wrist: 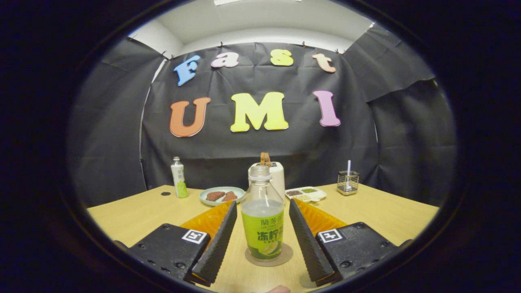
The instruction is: Take the bottle from table, then pour the juice into the cup, finally place the bottle on the coaster
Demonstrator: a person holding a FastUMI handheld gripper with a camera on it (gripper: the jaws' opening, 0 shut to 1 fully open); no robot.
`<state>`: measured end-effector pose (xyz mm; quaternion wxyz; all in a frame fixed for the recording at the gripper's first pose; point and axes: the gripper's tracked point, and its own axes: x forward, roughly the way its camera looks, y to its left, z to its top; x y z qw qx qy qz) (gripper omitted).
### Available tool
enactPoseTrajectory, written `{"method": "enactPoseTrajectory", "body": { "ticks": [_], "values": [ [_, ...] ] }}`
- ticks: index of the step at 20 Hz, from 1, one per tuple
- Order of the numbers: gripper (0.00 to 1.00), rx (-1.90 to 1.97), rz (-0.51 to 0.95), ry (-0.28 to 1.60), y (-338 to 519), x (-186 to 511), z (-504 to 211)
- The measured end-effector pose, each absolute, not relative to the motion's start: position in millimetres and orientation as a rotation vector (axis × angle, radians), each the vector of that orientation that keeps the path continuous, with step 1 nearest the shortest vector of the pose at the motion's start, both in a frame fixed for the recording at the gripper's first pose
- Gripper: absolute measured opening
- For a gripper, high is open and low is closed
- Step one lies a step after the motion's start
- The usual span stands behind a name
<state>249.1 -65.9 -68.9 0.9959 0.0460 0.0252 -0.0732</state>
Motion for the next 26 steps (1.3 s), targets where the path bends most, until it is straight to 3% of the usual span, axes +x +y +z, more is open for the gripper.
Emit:
{"method": "enactPoseTrajectory", "body": {
  "ticks": [7, 9, 18, 26],
  "values": [
    [0.84, 0.061, -0.198, 0.031, -68, 193, -78],
    [0.85, 0.047, -0.153, 0.039, -57, 181, -79],
    [0.99, 0.079, -0.117, -0.046, -59, 97, -30],
    [1.00, 0.108, -0.125, -0.023, -80, 25, -16]
  ]
}}
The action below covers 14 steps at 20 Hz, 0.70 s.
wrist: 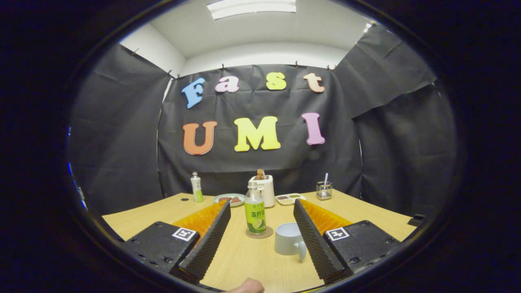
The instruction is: Take the bottle from table, then pour the juice into the cup, finally place the bottle on the coaster
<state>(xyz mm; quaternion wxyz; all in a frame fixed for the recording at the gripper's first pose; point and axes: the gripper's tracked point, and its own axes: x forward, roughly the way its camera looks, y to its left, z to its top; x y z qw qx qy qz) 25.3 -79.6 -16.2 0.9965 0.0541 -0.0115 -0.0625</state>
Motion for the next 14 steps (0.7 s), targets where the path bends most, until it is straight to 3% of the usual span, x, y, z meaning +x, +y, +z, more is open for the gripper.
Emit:
{"method": "enactPoseTrajectory", "body": {
  "ticks": [14],
  "values": [
    [1.00, 0.070, -0.151, 0.011, -101, -51, 2]
  ]
}}
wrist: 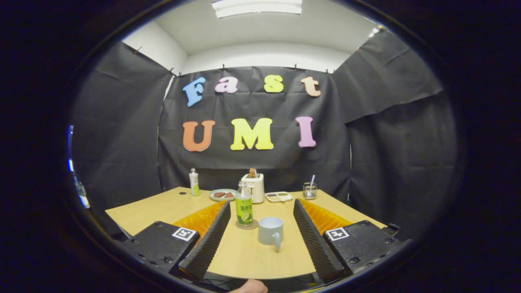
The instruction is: Take the bottle from table, then pour the juice into the cup, finally place the bottle on the coaster
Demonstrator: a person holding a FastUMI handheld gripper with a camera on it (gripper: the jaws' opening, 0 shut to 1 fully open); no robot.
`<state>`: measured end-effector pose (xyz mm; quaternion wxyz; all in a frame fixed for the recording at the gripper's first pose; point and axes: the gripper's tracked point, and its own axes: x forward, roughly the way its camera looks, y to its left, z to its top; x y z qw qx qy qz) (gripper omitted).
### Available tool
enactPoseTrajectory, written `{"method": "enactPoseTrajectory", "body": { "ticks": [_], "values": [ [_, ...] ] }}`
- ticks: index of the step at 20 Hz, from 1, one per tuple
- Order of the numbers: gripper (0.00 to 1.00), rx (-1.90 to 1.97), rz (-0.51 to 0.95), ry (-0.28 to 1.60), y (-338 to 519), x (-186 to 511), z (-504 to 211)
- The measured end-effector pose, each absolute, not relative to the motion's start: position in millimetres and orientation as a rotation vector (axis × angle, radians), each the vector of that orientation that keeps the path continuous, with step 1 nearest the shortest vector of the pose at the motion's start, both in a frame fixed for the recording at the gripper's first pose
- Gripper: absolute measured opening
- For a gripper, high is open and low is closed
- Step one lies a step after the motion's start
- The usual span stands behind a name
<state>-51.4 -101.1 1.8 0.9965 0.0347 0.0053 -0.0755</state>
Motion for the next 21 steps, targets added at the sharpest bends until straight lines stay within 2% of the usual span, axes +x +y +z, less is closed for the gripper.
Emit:
{"method": "enactPoseTrajectory", "body": {
  "ticks": [21],
  "values": [
    [1.00, 0.084, -0.118, -0.021, -89, -69, 4]
  ]
}}
